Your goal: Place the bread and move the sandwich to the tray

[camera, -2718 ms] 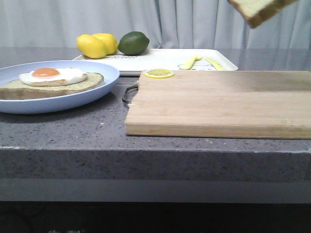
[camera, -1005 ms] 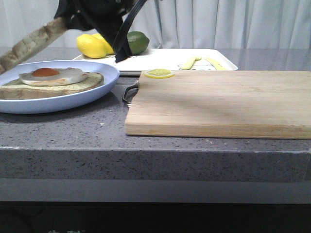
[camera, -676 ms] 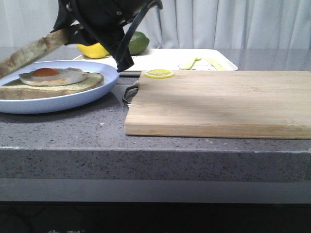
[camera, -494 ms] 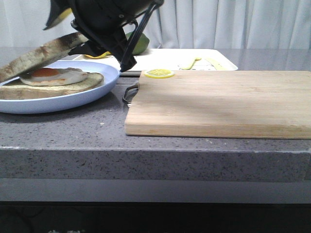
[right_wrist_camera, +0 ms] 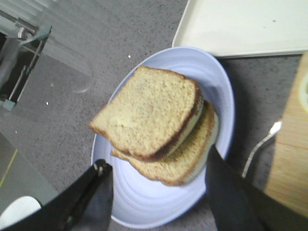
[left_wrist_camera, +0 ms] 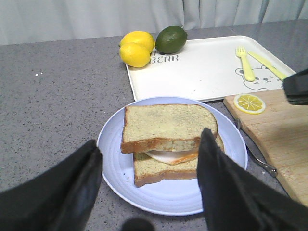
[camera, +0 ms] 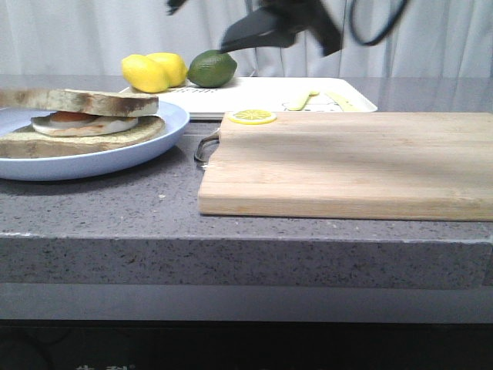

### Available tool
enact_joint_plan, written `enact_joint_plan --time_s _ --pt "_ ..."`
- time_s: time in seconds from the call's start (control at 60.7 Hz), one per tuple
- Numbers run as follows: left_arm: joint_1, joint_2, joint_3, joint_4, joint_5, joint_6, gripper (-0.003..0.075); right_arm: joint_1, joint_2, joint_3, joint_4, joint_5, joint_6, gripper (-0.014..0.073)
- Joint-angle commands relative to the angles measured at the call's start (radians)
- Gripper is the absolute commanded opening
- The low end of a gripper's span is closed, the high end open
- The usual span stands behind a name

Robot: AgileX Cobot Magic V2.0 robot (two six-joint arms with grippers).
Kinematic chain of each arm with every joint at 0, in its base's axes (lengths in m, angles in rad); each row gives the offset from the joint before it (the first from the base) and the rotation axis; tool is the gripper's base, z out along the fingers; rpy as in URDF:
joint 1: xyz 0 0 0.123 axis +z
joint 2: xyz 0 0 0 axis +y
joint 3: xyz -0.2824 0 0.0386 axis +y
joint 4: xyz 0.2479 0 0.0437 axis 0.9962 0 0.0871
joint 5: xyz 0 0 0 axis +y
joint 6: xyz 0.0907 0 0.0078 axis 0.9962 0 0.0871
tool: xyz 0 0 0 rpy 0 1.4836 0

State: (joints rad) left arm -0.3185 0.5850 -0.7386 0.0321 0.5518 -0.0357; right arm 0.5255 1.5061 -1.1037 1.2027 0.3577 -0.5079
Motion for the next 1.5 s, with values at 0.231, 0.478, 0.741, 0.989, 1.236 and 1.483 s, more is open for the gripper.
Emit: enact_joint_plan --time_s 0.231,0.478,0.741,0.989,1.236,1.483 --pt "-0.009 0.009 -0.031 -0.004 -0.079 -0.001 0.0421 -0.035 -0.285 0.013 -0.483 0.362 0.097 0.0443" --pt "-0.009 0.009 -0.031 -0.004 -0.072 -0.001 0.0421 -0.035 -0.442 0.013 -0.971 0.446 0.398 0.0443" --pt "-0.009 0.009 -0.031 0.000 -0.001 -0.001 0.0421 -0.035 -0.657 0.092 -1.021 0.348 0.397 0.0443" --pt "-0.009 0.051 -0.110 0.057 0.172 -0.001 0.0421 -0.035 -0.775 0.192 -1.027 0.230 0.397 0.0443" --pt "0.036 0.244 -0.281 0.114 0.396 -0.014 0.0421 -0.035 -0.779 0.193 -1.026 0.266 0.397 0.0443" --pt "0.201 0.512 -0.390 0.059 0.440 0.007 0.0421 -0.035 -0.779 0.193 -1.026 0.266 0.397 0.0443"
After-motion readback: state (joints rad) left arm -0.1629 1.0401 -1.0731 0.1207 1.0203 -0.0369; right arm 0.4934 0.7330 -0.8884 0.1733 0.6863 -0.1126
